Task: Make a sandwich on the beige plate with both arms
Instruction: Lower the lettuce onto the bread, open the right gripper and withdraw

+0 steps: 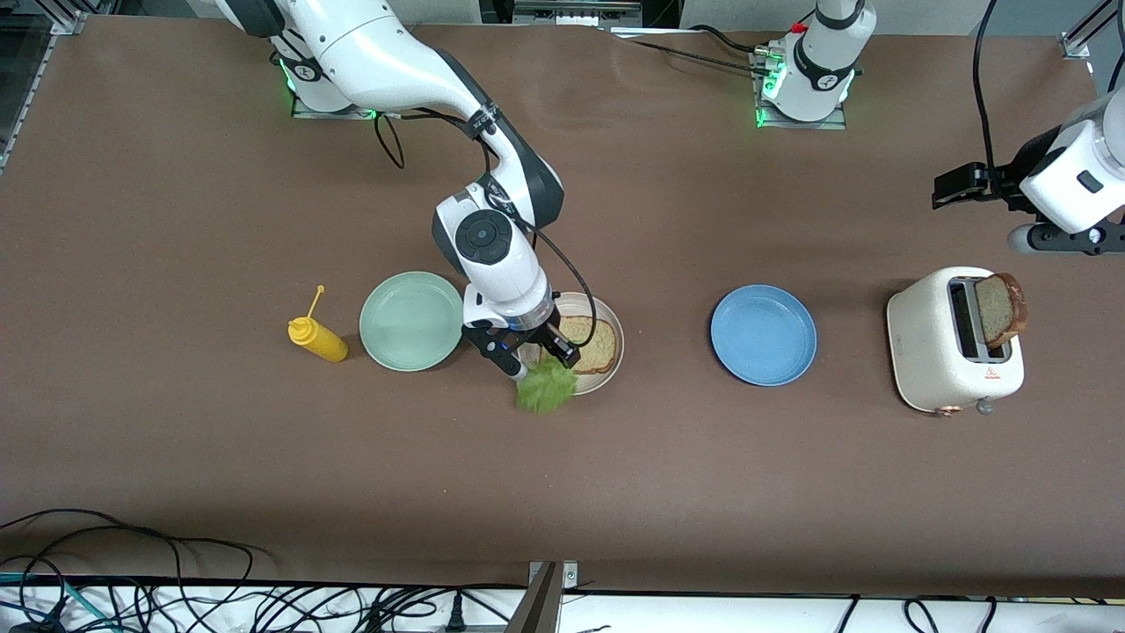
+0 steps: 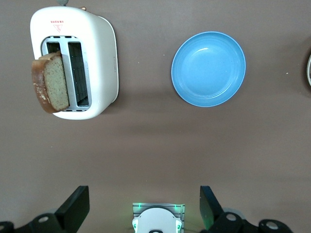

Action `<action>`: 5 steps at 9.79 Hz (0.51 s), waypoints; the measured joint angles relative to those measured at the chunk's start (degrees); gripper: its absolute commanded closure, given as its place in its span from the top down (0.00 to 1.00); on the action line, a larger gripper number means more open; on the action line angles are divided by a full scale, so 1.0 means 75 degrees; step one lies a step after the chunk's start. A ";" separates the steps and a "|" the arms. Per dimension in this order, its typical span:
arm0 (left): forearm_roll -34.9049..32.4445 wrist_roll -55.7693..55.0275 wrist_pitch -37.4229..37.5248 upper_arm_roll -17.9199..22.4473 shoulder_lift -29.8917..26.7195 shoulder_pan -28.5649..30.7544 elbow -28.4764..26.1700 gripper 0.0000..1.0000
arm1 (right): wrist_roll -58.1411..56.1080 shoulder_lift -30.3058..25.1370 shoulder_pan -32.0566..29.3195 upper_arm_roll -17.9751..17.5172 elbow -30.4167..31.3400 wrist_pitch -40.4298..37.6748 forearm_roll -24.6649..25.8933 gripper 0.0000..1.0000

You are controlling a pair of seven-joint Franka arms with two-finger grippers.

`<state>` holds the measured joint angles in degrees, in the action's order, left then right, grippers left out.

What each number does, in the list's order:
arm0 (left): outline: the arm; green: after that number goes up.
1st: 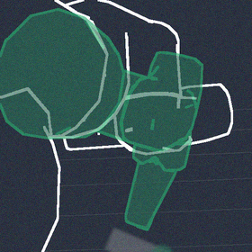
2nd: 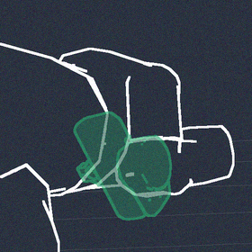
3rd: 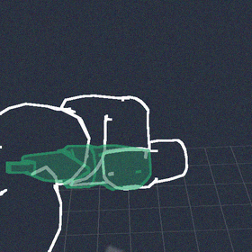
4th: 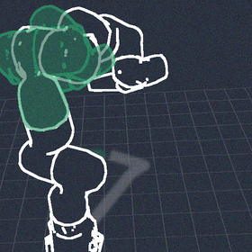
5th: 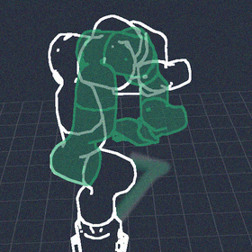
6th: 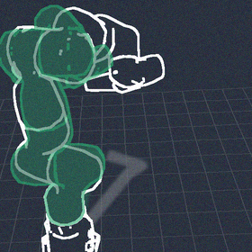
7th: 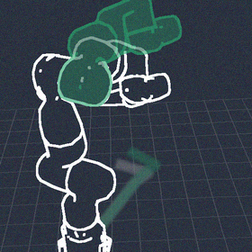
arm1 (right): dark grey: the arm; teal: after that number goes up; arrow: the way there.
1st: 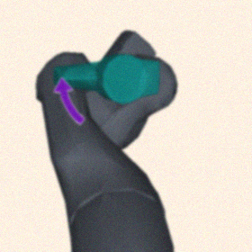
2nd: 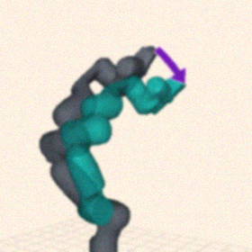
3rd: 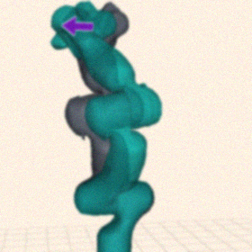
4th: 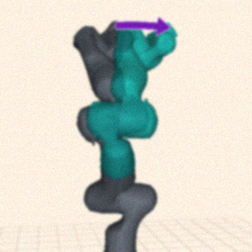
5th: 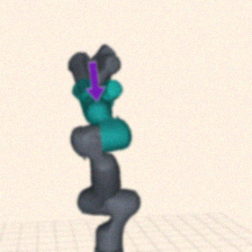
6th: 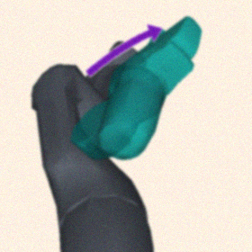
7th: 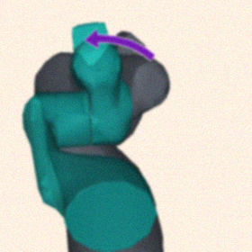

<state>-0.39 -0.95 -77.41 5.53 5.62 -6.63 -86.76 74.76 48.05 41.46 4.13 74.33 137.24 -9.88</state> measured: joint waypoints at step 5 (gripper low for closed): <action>0.0000 -0.0002 -0.0246 0.0002 0.0087 0.0038 -0.0111 1.00 | -0.0188 -0.0271 -0.0100 0.0167 -0.0073 -0.0966 -0.0005 0.92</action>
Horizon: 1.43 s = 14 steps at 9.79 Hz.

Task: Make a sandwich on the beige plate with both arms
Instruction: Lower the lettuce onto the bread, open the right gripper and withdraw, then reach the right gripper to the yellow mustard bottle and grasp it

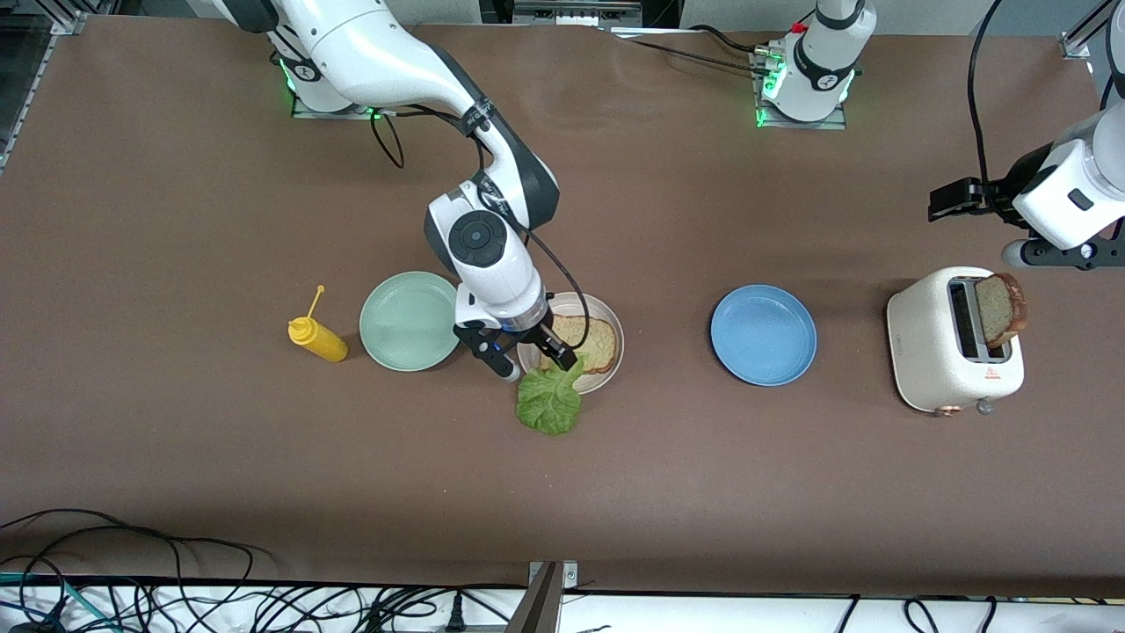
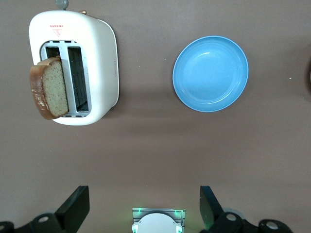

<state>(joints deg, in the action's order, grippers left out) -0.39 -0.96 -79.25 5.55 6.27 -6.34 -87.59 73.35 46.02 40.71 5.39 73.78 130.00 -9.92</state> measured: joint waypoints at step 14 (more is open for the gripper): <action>0.0000 -0.0107 -0.0560 -0.0004 -0.0299 0.0023 -0.0575 1.00 | -1.0938 -0.3104 -0.0784 0.3650 0.2512 -0.3850 0.0017 1.00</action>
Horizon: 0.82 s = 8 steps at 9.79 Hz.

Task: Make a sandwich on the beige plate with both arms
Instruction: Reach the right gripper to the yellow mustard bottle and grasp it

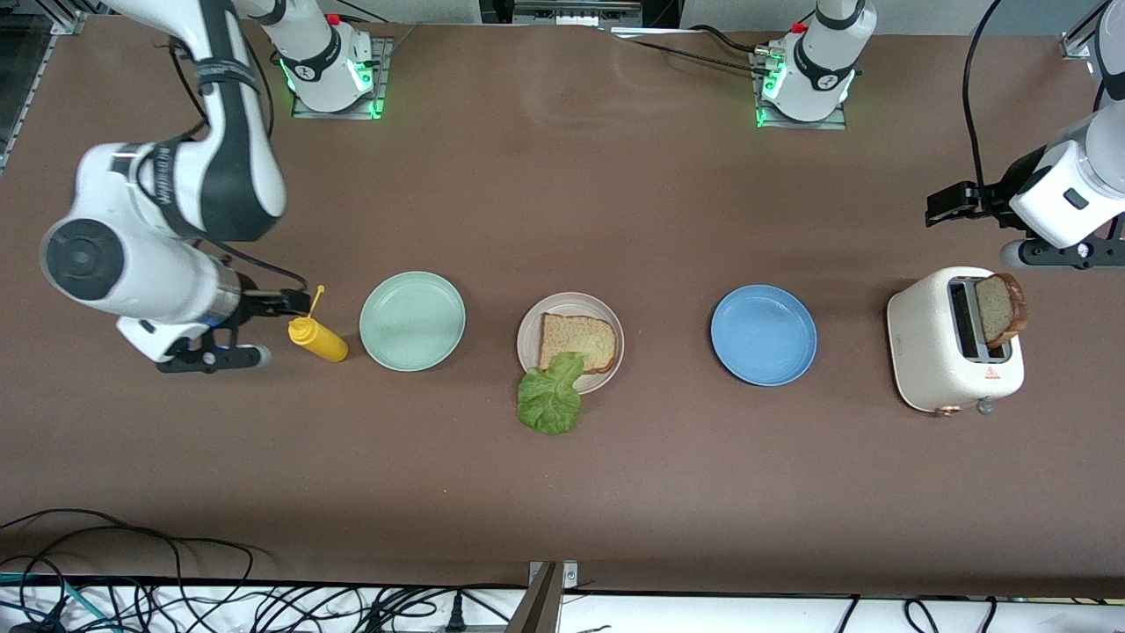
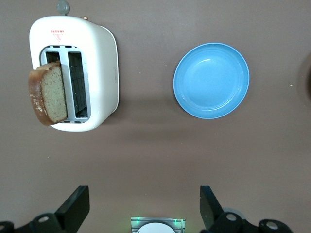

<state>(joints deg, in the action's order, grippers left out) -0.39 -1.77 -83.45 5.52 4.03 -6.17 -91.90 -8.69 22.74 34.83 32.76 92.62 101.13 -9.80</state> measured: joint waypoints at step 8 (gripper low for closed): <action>0.0000 -0.0156 -0.0031 -0.0021 -0.0003 0.0000 0.0000 1.00 | -0.7091 0.0301 -0.1014 0.0770 0.1680 0.1434 -0.3034 1.00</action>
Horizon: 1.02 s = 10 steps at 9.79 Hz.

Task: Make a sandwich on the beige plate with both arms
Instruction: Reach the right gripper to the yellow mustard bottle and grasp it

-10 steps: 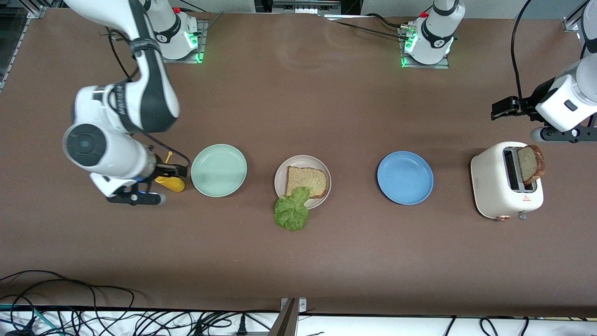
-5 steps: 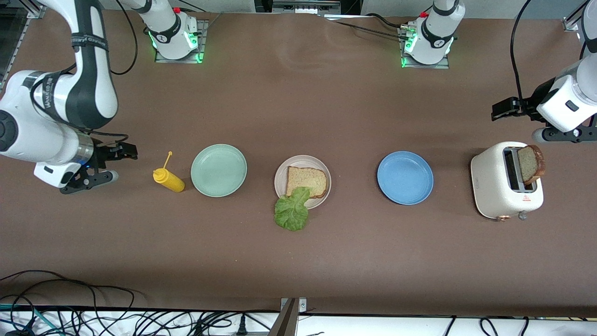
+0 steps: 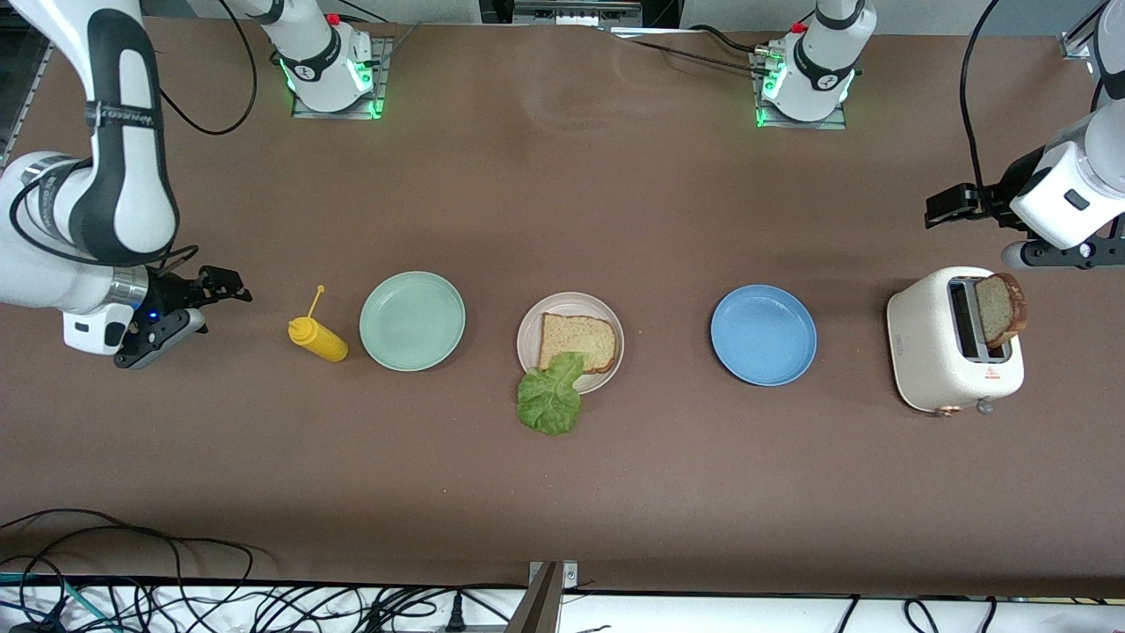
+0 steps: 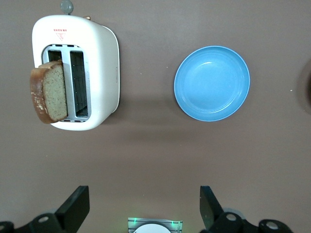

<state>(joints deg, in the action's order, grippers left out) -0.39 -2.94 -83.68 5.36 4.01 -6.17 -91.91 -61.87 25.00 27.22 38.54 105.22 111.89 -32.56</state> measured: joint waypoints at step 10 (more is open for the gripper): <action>0.0000 -0.0004 0.0000 -0.0011 0.0000 0.0000 0.0000 1.00 | -0.5015 0.1611 -0.0264 -0.0276 0.0048 -0.0284 -0.3821 1.00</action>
<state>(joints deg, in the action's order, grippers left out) -0.39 -2.97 -83.68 5.28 4.01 -6.16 -91.91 -99.48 37.09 25.25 36.47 105.58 109.76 -61.22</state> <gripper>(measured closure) 0.000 0.000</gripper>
